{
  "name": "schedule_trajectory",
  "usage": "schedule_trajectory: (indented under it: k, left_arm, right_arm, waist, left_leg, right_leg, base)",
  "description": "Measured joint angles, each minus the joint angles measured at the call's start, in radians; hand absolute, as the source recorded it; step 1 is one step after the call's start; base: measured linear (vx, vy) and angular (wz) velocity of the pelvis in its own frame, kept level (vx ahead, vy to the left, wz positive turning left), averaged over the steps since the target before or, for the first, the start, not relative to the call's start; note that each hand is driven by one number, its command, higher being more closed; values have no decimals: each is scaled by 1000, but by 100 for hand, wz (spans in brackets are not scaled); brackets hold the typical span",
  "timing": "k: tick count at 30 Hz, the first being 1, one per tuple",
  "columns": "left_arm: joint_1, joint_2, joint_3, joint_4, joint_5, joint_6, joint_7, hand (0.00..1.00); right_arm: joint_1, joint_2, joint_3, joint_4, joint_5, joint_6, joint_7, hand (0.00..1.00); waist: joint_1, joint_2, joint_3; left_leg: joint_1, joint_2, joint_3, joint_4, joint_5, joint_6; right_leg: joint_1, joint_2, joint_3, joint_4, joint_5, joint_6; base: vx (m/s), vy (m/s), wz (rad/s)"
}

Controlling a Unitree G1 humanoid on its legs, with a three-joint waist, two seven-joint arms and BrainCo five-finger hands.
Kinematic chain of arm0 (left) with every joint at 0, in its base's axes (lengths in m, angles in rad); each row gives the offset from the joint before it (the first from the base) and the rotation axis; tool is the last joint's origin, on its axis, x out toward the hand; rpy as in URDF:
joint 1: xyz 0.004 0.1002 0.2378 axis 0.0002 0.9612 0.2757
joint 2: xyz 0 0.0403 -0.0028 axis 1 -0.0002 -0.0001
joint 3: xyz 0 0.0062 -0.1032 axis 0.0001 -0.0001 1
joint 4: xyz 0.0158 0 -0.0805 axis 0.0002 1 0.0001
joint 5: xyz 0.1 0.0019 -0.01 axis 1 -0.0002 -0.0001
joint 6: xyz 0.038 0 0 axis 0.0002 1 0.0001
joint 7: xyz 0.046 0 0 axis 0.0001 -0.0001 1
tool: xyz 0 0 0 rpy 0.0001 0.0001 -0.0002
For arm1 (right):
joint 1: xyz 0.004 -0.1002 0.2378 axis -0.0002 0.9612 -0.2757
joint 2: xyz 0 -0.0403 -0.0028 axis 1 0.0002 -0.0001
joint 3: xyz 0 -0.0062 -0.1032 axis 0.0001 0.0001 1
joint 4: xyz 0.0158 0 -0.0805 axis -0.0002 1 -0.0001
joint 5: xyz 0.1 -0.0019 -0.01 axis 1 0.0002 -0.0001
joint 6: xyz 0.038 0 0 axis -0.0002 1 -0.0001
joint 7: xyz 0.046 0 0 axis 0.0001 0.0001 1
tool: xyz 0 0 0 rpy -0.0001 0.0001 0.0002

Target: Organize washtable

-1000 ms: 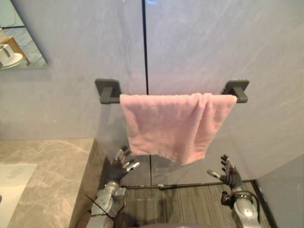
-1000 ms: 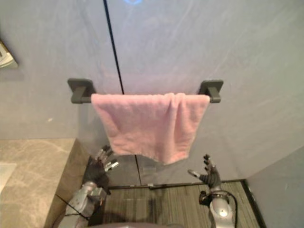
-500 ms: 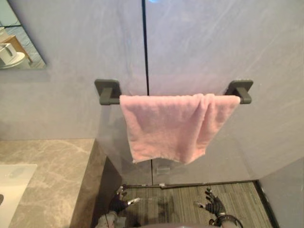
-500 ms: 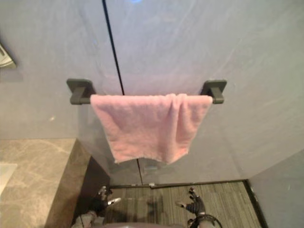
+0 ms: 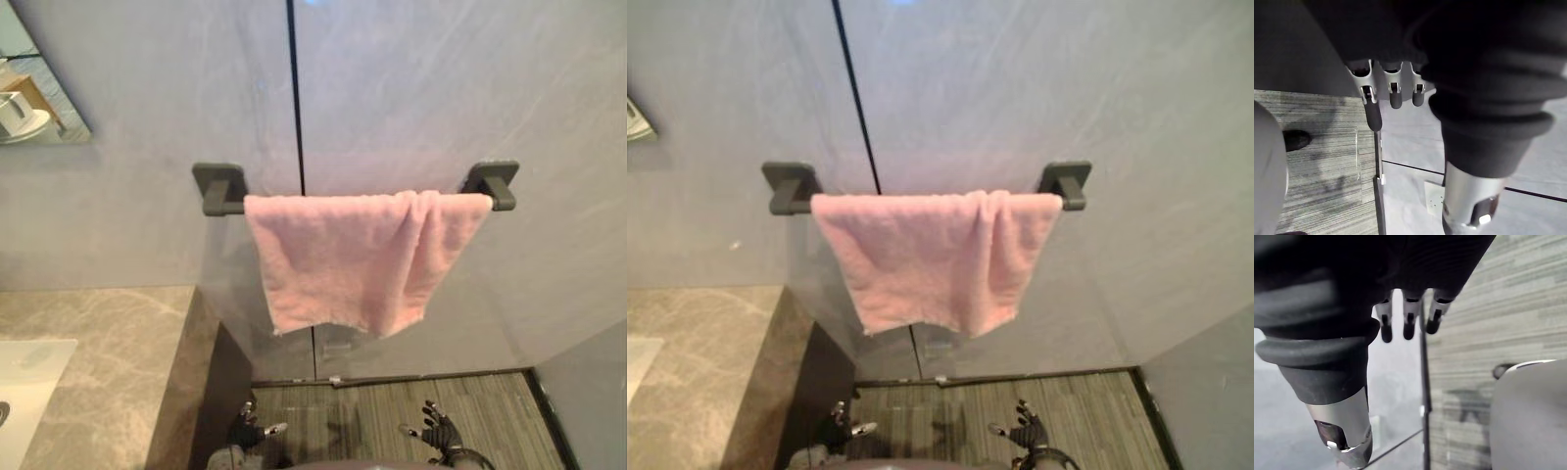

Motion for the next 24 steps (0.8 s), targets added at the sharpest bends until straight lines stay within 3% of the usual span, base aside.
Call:
schedule_trajectory:
  k: [2, 5, 8, 11, 13, 15, 17, 19, 21, 22, 23, 24]
  left_arm:
    - [-9, -4, 16, 9, 1, 0, 1, 0]
    - [-44, 8, 22, 20, 4, 0, 4, 0]
    - [-70, 8, 20, 20, 11, 2, 17, 0]
    - [-87, -1, 20, 17, 12, 1, 23, 0]
    - [-89, 0, 24, 16, 12, 1, 25, 0]
    - [-89, -3, 51, 15, 12, 1, 27, 0]
    - [-89, -2, 74, 2, 11, 1, 35, 0]
    - [-91, -13, 93, -10, 8, 0, 50, 0]
    - [-89, -30, 92, -10, 6, 0, 64, 0]
    - [-96, -34, 91, -11, 4, -1, 67, 0]
    - [-103, -46, 80, -11, -6, -3, 68, 0]
    - [-102, -49, 76, -11, -6, -3, 68, 0]
  right_arm:
    - [-16, -3, 0, 10, 0, 11, -4, 0]
    - [-55, 12, 5, 13, -1, 19, -13, 0]
    - [-75, 13, 31, 13, -1, 32, -17, 0]
    - [-76, 17, 37, 11, -1, 33, -17, 0]
    - [-77, 35, 41, 9, 0, 34, -16, 0]
    - [-76, 39, 40, 9, 0, 35, -16, 0]
    - [-110, 37, 39, 4, 0, 35, -16, 0]
    - [-169, 19, 39, -4, 0, 35, -19, 0]
    - [-183, 6, 54, -20, 1, 33, -20, 0]
    - [-189, -2, 66, -30, 1, 33, -19, 0]
    - [-192, -19, 70, -43, 2, 29, -20, 0]
    - [-192, -22, 70, -43, 2, 28, -20, 0]
  waist:
    - [9, -8, 9]
    - [23, -20, 45]
    - [24, -12, 70]
    - [29, 0, 73]
    - [32, -18, 63]
    - [53, -27, 45]
    - [57, -46, 31]
    - [65, -17, 37]
    - [87, -12, 40]
    - [87, -5, 45]
    - [75, 22, 62]
    - [74, 29, 66]
  left_leg:
    - [-12, 0, 15, 0, -1, 1]
    - [-74, -6, 24, 85, -39, 9]
    - [-150, 4, -20, 215, -91, 16]
    - [-194, 13, -54, 242, -98, 25]
    - [-235, 2, -114, 268, -91, 20]
    - [-278, -2, -149, 299, -83, 6]
    - [-361, -2, -172, 353, -75, -6]
    - [-440, 33, -213, 385, -44, -52]
    - [-451, 56, -236, 385, -25, -80]
    - [-459, 65, -262, 380, -6, -95]
    - [-462, 89, -314, 341, 54, -103]
    - [-461, 95, -321, 329, 72, -101]
  right_leg:
    - [-31, -1, 16, 23, -3, 2]
    - [-124, -21, 42, 173, -56, 13]
    - [-185, -18, 76, 313, -58, 13]
    - [-194, -22, 104, 362, -82, 12]
    - [-233, -36, 151, 619, -158, 14]
    - [-231, -46, 204, 705, -164, 18]
    - [-217, -66, 275, 655, -161, 15]
    - [-176, -2, 348, 521, -255, 19]
    - [-128, 17, 323, 439, -327, 23]
    - [-106, 29, 299, 408, -359, 8]
    - [-87, 67, 246, 391, -379, -30]
    - [-88, 76, 234, 391, -379, -31]
  base:
    - [-17, 1, -21]
    - [-17, 6, -9]
    - [-54, 26, 34]
    - [-61, -13, 60]
    - [-38, -107, 80]
    - [8, -221, 60]
    - [-48, -266, 46]
    - [-197, -362, 25]
    - [-233, -383, 15]
    - [-298, -422, 72]
    - [-210, -276, 78]
    - [-307, -338, 105]
